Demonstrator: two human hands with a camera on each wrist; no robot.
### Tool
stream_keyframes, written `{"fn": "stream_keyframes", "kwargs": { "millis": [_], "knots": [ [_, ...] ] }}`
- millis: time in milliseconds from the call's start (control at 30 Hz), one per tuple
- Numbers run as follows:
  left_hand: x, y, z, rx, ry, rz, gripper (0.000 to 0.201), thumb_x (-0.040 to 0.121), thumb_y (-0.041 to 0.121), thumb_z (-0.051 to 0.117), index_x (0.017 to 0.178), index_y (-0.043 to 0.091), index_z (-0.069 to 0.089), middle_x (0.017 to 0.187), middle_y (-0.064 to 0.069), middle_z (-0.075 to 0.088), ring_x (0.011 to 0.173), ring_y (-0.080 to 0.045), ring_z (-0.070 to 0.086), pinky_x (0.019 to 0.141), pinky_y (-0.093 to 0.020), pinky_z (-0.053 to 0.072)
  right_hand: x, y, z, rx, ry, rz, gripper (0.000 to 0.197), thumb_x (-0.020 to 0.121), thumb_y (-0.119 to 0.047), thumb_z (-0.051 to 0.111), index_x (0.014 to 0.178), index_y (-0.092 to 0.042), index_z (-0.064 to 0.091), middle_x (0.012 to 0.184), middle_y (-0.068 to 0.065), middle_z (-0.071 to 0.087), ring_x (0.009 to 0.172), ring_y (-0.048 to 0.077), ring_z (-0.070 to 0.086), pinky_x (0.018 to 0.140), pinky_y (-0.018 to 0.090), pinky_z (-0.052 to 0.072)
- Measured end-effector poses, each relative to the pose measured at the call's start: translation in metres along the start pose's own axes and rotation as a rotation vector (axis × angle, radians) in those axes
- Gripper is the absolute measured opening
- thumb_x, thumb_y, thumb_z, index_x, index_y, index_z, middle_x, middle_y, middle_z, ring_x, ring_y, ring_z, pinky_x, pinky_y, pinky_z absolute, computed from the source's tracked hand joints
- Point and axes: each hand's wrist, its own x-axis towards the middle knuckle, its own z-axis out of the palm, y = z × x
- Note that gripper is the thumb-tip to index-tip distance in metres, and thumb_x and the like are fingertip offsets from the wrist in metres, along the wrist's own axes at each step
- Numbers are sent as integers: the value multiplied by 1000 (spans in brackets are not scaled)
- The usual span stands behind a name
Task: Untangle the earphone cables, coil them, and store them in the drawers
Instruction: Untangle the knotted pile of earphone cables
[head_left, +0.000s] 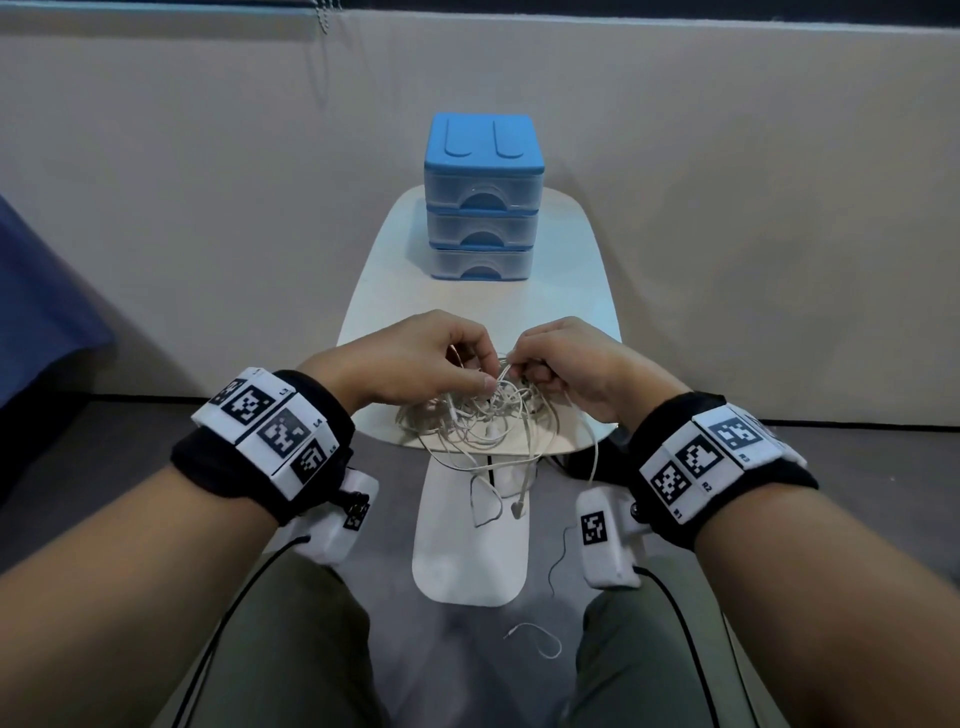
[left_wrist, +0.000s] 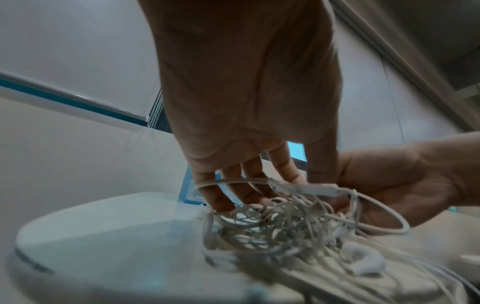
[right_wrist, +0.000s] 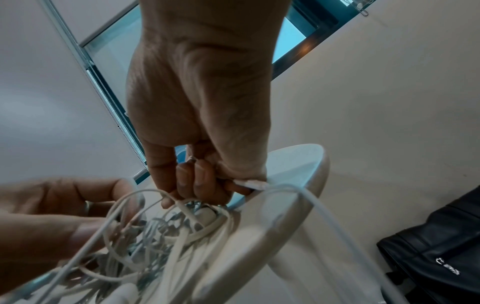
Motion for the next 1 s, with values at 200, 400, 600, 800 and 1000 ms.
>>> {"fn": "stream_keyframes", "kwargs": {
  "millis": [200, 400, 600, 800, 1000],
  "knots": [
    [2, -1, 4, 62, 78, 16, 11, 89, 24, 79, 81, 25, 72, 77, 1, 71, 67, -8, 60, 69, -28, 51, -1, -1, 1, -10, 7, 7, 29, 90, -4, 60, 62, -9, 62, 52, 4, 41, 44, 13, 30, 46, 24, 24],
    [0, 4, 6, 115, 100, 47, 9, 87, 25, 80, 84, 28, 72, 88, 8, 72, 66, 3, 59, 68, -17, 44, -5, -3, 2, 1, 21, 14, 21, 90, -3, 57, 70, -5, 62, 52, 4, 42, 41, 12, 31, 39, 19, 28],
    [-1, 7, 3, 172, 104, 54, 14, 85, 19, 81, 78, 29, 74, 87, 11, 71, 69, 0, 62, 70, -22, 47, -6, -3, 2, 21, 26, 8, 20, 91, -3, 57, 72, -5, 61, 52, 4, 41, 40, 11, 31, 39, 19, 29],
    [-3, 9, 8, 264, 163, 93, 16, 74, 41, 81, 86, 38, 72, 92, 14, 61, 84, 3, 55, 84, -36, 44, -7, -2, 1, 17, 12, -17, 21, 91, 0, 55, 71, -6, 59, 51, 3, 43, 39, 10, 32, 39, 18, 31],
    [-2, 14, 11, 267, 140, 130, 10, 85, 19, 79, 84, 27, 73, 74, 9, 58, 70, -2, 52, 65, -18, 40, -5, 0, -1, 30, 12, -23, 26, 91, 0, 56, 67, -9, 53, 50, 2, 41, 43, 12, 31, 39, 19, 30]
  ]
}}
